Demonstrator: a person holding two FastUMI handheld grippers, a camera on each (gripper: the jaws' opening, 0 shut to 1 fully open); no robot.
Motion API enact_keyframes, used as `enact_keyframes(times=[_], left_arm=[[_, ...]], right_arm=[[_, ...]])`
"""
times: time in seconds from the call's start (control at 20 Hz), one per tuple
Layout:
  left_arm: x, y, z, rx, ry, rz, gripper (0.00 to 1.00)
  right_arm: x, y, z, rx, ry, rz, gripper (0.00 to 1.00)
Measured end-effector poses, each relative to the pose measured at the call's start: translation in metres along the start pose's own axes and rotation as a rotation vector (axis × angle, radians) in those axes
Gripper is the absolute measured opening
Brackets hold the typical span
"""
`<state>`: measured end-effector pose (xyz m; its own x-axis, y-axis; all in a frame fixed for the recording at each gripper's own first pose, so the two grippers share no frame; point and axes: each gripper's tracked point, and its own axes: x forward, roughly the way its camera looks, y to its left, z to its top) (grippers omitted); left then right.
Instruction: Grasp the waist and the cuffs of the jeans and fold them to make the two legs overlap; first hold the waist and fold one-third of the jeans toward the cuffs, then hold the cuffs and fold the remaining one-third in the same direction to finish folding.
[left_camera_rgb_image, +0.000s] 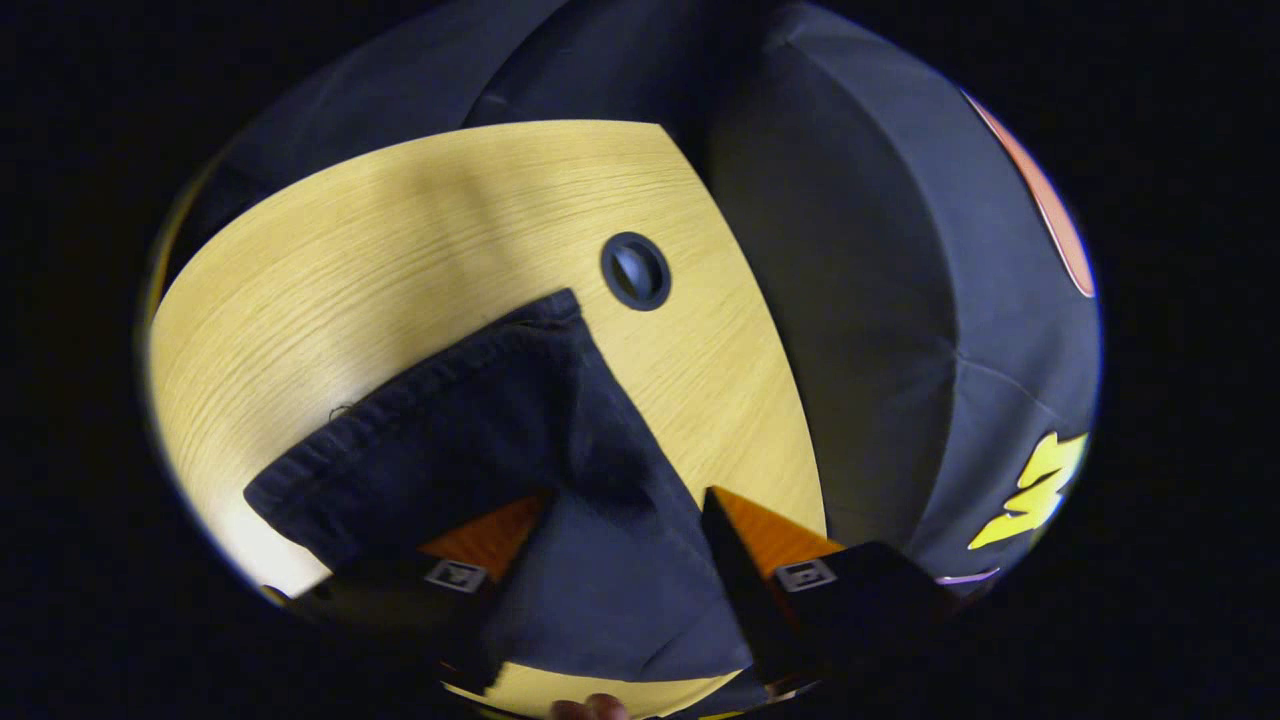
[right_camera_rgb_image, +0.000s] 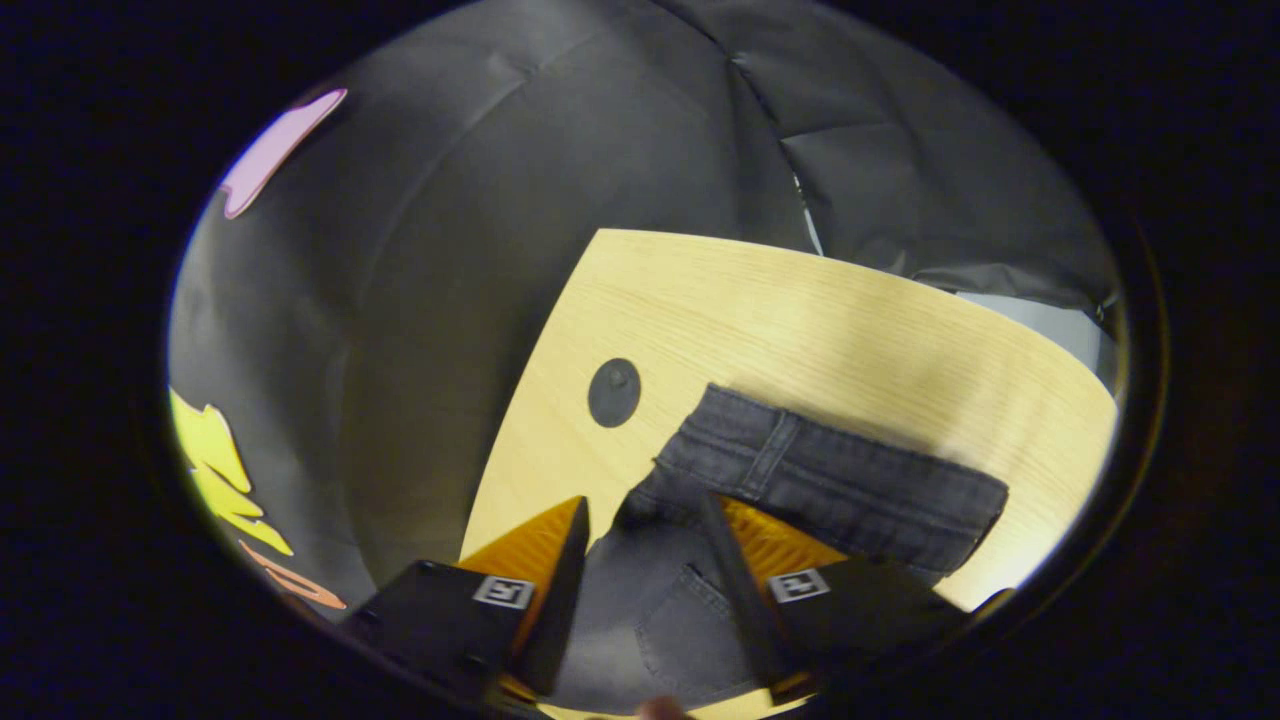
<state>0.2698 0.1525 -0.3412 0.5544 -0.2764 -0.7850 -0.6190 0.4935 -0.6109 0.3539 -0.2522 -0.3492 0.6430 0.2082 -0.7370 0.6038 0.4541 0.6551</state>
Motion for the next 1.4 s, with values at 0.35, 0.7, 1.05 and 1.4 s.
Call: enact_keyframes(times=[0.35,0.7,1.05,1.4], left_arm=[[-0.068,-0.052,-0.01,0.144,-0.113,-0.079,0.99],[-0.184,-0.097,-0.064,0.671,-0.478,-0.145,0.99],[-0.231,-0.094,-0.152,0.865,-0.641,-0.115,0.99],[-0.23,-0.108,-0.175,0.85,-0.623,-0.083,0.99]], right_arm=[[-0.091,0.014,-0.011,-0.37,-0.142,-0.03,0.85],[-0.23,0.026,-0.076,-0.821,-0.378,0.055,0.94],[-0.262,-0.042,-0.088,-0.785,-0.438,-0.017,0.94],[-0.172,-0.095,-0.033,-0.611,-0.385,-0.05,0.95]])
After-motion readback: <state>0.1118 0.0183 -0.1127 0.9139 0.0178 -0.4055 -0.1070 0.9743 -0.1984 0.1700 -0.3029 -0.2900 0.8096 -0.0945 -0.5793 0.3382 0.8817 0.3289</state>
